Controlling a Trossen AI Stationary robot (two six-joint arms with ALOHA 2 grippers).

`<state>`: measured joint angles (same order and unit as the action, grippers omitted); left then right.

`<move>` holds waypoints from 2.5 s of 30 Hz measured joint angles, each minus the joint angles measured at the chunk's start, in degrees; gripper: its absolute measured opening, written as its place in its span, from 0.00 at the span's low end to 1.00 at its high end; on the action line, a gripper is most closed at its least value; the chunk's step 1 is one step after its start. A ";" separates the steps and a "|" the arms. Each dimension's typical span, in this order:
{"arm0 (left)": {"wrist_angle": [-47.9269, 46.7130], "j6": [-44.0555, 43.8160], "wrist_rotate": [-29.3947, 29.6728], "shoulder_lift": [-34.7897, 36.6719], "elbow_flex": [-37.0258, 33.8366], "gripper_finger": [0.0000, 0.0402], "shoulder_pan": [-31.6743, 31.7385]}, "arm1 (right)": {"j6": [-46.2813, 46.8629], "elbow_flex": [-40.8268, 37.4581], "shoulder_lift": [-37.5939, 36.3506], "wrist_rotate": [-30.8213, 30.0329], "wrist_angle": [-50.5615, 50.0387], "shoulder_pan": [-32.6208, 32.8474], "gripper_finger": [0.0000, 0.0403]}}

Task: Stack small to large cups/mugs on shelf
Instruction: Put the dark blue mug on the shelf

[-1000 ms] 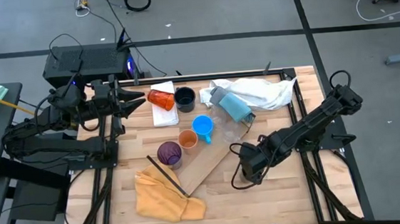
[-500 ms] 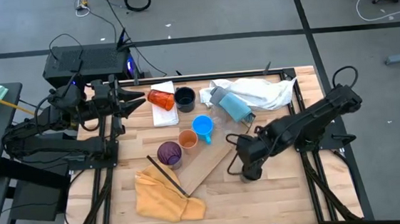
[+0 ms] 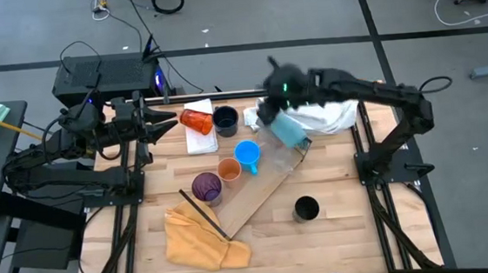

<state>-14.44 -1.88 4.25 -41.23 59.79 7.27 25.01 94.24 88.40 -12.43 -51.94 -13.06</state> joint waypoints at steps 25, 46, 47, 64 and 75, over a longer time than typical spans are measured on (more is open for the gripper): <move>-0.02 -0.43 0.00 0.00 0.00 0.25 0.02 | -2.54 36.90 39.31 15.25 -7.12 -13.79 0.36; -0.51 -0.45 -0.02 0.02 0.00 0.25 0.02 | -8.16 36.68 43.88 14.19 -10.64 -13.48 0.42; -0.50 -0.45 -0.02 0.02 0.00 0.25 0.02 | -8.13 36.68 44.08 14.05 -10.15 -13.53 0.44; -0.48 -0.51 -0.05 0.00 0.00 0.25 0.02 | -5.26 36.66 47.82 13.35 -9.92 -13.79 0.51; -0.57 -1.68 -0.58 0.01 0.00 0.25 0.00 | -3.84 36.59 50.81 13.62 -9.60 -13.33 0.39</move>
<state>-15.00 -3.56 3.67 -41.22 59.79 7.27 21.17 130.82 139.22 1.19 -61.54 -26.39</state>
